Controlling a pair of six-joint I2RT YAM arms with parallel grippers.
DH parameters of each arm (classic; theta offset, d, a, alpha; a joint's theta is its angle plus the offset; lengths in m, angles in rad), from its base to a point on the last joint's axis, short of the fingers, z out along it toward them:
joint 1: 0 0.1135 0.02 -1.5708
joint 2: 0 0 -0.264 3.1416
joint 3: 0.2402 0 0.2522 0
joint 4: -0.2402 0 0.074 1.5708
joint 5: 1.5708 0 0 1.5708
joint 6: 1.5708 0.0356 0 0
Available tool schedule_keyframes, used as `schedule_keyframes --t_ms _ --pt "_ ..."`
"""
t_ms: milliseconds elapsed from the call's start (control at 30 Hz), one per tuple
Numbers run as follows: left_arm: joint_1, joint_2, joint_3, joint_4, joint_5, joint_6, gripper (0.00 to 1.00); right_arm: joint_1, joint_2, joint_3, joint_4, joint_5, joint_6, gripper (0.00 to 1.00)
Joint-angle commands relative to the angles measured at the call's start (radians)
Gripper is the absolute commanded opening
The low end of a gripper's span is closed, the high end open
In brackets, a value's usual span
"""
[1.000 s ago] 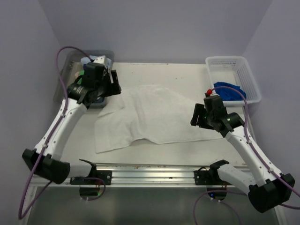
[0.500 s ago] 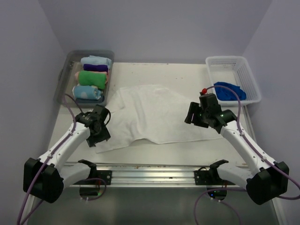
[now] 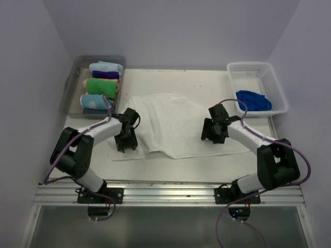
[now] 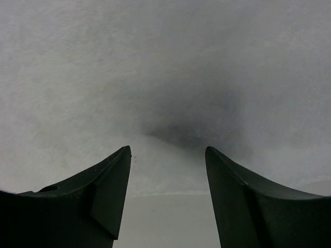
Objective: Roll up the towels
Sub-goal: Flatten the towel
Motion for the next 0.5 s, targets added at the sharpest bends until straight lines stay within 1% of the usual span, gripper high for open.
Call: schedule_keyframes --t_ms 0,33,100,133,200,233,267,333,400,467 --pt "-0.043 0.173 0.097 0.168 -0.025 0.061 0.56 -0.063 0.057 -0.027 0.059 0.056 0.012 0.63" --pt "-0.046 0.202 0.164 0.166 -0.022 0.093 0.56 -0.07 0.088 -0.039 0.07 0.048 0.012 0.63" --pt "-0.048 0.273 0.235 0.163 -0.028 0.128 0.56 -0.078 0.111 -0.053 0.078 0.054 0.012 0.63" --pt "-0.048 0.312 0.313 0.147 -0.04 0.16 0.56 -0.08 0.125 -0.065 0.079 0.062 0.02 0.63" --pt "-0.048 0.353 0.399 0.116 -0.101 0.188 0.57 -0.086 0.132 -0.078 0.078 0.06 0.034 0.63" --pt "-0.046 0.369 0.479 0.087 -0.12 0.213 0.57 -0.086 0.134 -0.091 0.078 0.057 0.054 0.63" --pt "-0.043 0.397 0.519 0.072 -0.14 0.227 0.57 -0.086 0.134 -0.096 0.079 0.047 0.061 0.63" --pt "-0.037 0.413 0.624 0.012 -0.158 0.254 0.57 -0.086 0.125 -0.113 0.079 0.025 0.078 0.61" --pt "-0.037 0.396 0.672 -0.022 -0.175 0.267 0.59 -0.086 0.077 -0.127 0.082 0.008 0.094 0.61" --pt "-0.034 0.338 0.694 -0.057 -0.175 0.273 0.6 -0.086 0.036 -0.136 0.076 0.011 0.101 0.61"
